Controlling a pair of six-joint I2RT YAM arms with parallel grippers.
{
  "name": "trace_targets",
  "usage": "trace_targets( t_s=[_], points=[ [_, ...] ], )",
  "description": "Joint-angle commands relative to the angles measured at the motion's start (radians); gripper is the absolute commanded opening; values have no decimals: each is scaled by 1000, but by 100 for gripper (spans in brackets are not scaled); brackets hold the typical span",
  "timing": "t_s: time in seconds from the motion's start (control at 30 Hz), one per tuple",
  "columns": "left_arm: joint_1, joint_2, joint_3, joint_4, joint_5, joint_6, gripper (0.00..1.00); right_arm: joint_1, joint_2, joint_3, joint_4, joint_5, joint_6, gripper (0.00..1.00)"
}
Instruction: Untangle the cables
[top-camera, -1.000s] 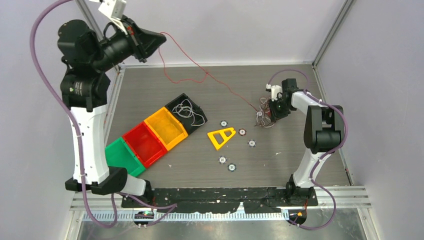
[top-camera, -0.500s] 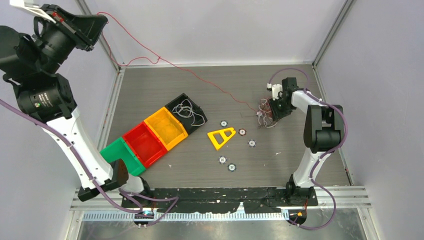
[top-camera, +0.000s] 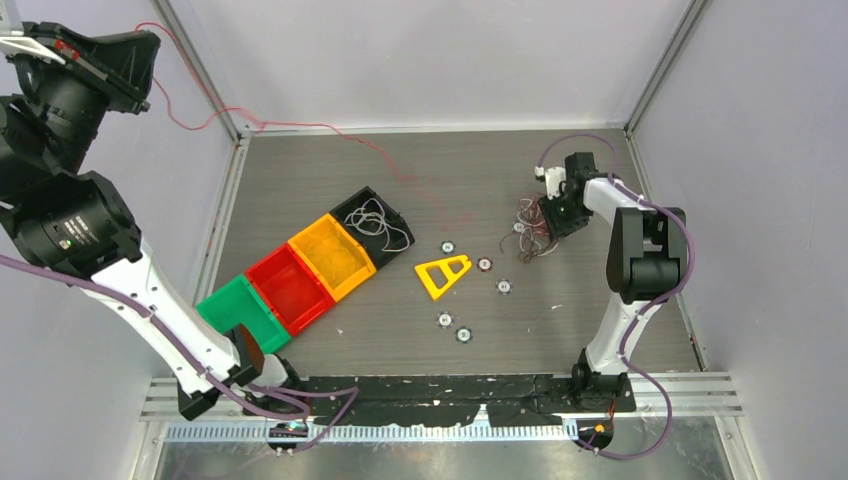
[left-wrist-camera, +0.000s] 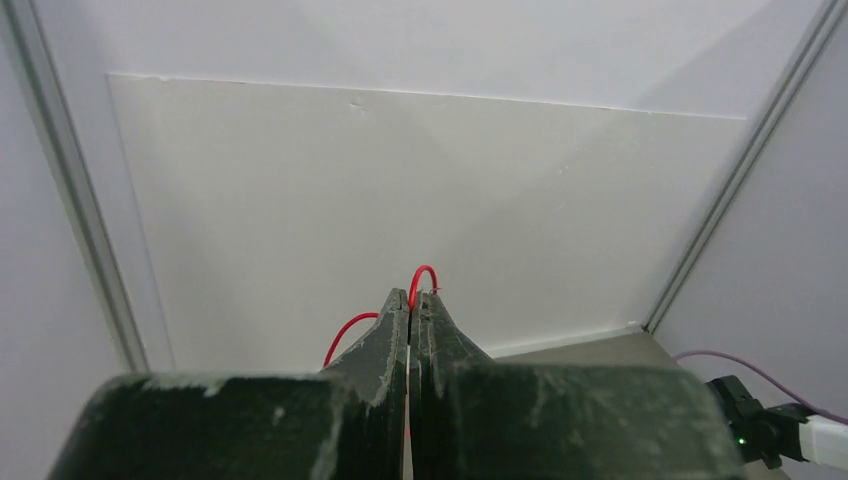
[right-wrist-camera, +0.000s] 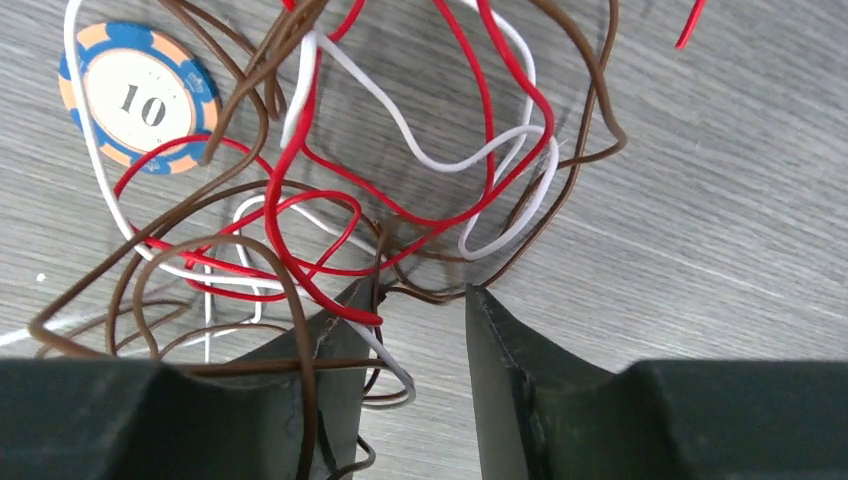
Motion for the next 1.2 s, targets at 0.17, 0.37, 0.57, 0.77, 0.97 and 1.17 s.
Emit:
trace_targets(
  t_s=[0.17,0.37,0.57,0.77,0.97,1.17],
  points=[
    [-131,-208,-378,179,117,-18,0,11,-229,78,-150,-431,-73,83],
    [-125,-179,-272,109,26,26,0,168,-339,159,-161,-514,13,91],
    [16,-220,-285,107,31,47,0,204,-351,151,-156,-531,35,94],
    [80,-234,-275,143,30,50,0,204,-373,128,-168,-512,14,97],
    [117,-213,-213,159,4,49,0,205,-387,113,-175,-491,5,97],
    [132,-262,-333,73,58,116,0,204,-379,112,-173,-489,11,97]
  ],
)
